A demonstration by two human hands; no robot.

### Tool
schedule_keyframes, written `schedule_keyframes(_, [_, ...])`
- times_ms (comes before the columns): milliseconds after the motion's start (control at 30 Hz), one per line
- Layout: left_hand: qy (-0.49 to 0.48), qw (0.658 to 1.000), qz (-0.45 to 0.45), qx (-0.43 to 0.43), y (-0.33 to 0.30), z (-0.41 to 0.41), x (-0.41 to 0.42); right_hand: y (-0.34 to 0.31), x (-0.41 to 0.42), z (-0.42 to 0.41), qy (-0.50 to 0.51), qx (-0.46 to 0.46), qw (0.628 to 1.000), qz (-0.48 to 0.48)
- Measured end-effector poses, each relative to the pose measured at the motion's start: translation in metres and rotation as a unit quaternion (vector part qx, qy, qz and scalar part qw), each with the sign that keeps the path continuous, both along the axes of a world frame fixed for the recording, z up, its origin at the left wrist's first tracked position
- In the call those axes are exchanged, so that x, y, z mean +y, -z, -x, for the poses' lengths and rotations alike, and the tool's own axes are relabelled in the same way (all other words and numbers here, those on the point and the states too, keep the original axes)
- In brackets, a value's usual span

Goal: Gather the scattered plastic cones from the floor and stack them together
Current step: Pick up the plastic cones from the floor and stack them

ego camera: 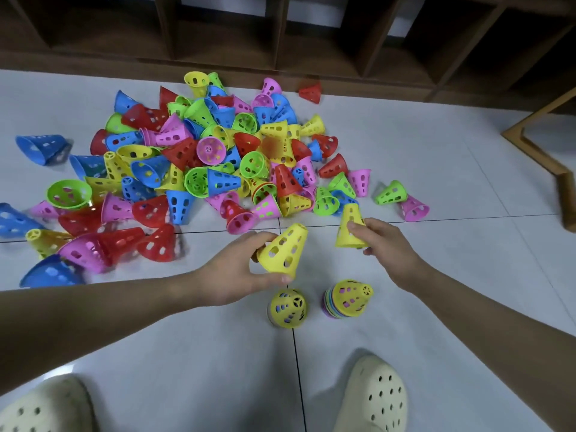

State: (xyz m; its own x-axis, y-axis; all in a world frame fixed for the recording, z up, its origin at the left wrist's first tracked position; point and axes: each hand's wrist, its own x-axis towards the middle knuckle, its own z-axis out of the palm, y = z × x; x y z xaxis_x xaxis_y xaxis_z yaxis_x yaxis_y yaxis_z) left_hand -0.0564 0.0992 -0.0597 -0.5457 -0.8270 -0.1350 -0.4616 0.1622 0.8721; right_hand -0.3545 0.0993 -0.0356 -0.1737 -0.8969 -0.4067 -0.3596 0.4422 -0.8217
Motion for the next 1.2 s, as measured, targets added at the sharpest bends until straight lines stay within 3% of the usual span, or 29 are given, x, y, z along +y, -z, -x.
schedule_keyframes(300, [0.079,0.993,0.054,-0.069,0.015,0.008,0.028,0.011,0.069,0.016,-0.056,0.117,0.990,0.063])
schedule_keyframes(633, [0.144,0.975,0.058,-0.160,0.032,0.021,0.028,0.028,0.091,0.023,-0.158,0.169,0.969,0.090])
schedule_keyframes(867, [0.186,0.953,0.073,-0.228,0.030,0.012,0.013,0.032,0.078,0.023,-0.156,0.174,0.967,0.100])
schedule_keyframes(1200, [0.074,0.947,0.052,-0.309,0.014,-0.034,-0.054,0.020,0.013,0.016,-0.274,0.216,0.928,0.130])
